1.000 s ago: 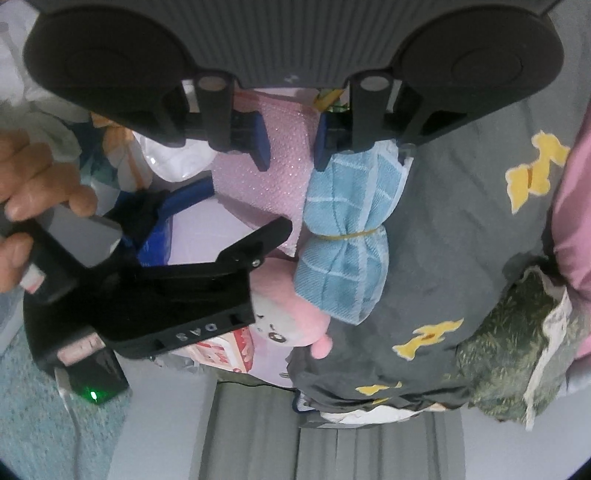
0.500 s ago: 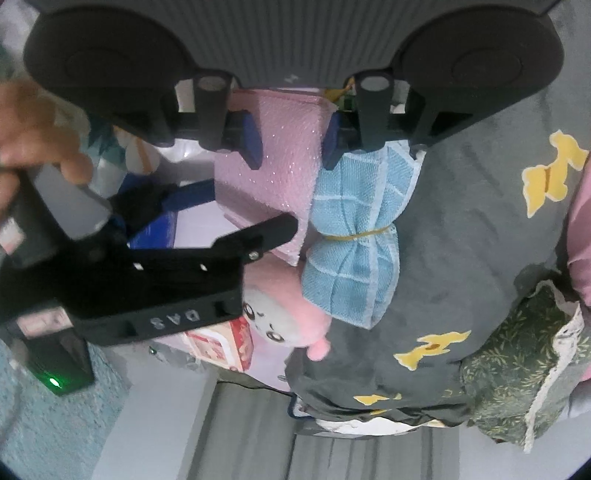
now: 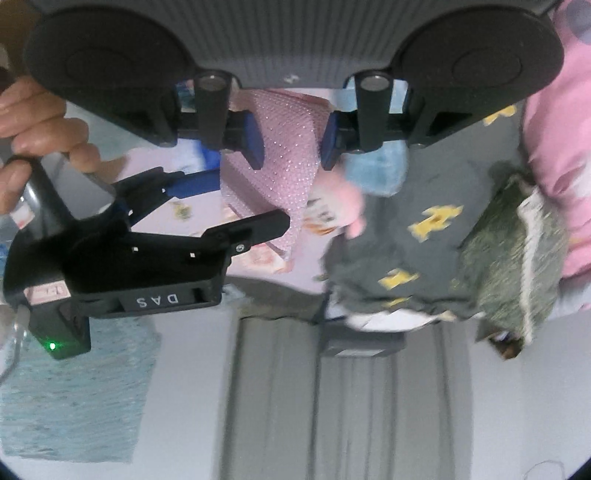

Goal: Organize soft objects
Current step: 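Carry the pink sponge pad into the cardboard box and open the right gripper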

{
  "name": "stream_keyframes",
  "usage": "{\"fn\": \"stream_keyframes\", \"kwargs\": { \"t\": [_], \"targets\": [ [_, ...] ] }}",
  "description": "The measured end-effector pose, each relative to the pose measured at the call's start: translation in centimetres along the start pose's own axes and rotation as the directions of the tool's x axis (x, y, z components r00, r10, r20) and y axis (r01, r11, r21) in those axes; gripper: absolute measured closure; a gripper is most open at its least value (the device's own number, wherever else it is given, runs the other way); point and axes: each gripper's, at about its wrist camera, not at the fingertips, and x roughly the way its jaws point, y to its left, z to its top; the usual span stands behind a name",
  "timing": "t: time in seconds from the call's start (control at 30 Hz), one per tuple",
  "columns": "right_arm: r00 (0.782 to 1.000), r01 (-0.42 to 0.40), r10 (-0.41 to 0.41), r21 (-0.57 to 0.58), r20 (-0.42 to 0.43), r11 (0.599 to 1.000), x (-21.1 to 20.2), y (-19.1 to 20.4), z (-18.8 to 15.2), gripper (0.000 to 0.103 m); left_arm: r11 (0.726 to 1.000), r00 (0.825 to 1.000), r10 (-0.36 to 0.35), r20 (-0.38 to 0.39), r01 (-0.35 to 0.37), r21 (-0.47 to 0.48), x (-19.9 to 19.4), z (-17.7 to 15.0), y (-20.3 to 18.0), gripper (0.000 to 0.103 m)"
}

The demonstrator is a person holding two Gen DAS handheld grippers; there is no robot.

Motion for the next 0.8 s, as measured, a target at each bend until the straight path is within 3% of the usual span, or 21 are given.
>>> {"fn": "stream_keyframes", "kwargs": {
  "t": [0.2, 0.33, 0.43, 0.5, 0.63, 0.7, 0.8],
  "targets": [
    [0.99, 0.033, -0.035, 0.02, 0.133, 0.999, -9.8, -3.6, -1.5, 0.027, 0.983, 0.987, -0.163, -0.011, 0.164, 0.083, 0.3, 1.4, -8.0, 0.068],
    [0.967, 0.118, -0.131, 0.072, 0.219, 0.99, -17.8, -7.8, -2.5, 0.027, 0.944, 0.955, -0.29, -0.059, 0.295, 0.147, 2.4, 1.5, -15.3, 0.068],
    [0.944, 0.192, -0.219, 0.129, 0.246, 0.973, -22.8, -11.2, -3.2, 0.027, 0.905, 0.922, -0.37, -0.118, 0.386, 0.179, 4.1, 1.2, -20.7, 0.067],
    [0.921, 0.263, -0.297, 0.159, 0.252, 0.952, -26.1, -13.3, -3.2, 0.027, 0.875, 0.894, -0.416, -0.163, 0.443, 0.195, 5.4, 1.1, -23.9, 0.067],
    [0.86, 0.412, -0.449, 0.189, 0.242, 0.892, -30.9, -17.0, -2.8, 0.027, 0.851, 0.867, -0.454, -0.207, 0.491, 0.188, 7.1, 0.6, -27.0, 0.066],
    [0.826, 0.475, -0.51, 0.19, 0.24, 0.859, -32.3, -18.6, -2.4, 0.026, 0.849, 0.86, -0.463, -0.214, 0.499, 0.172, 7.6, 0.4, -27.2, 0.065],
    [0.773, 0.58, -0.6, 0.154, 0.206, 0.8, -33.1, -20.8, -1.3, 0.026, 0.859, 0.869, -0.446, -0.214, 0.483, 0.169, 8.0, 0.2, -26.6, 0.065]
  ]
}}
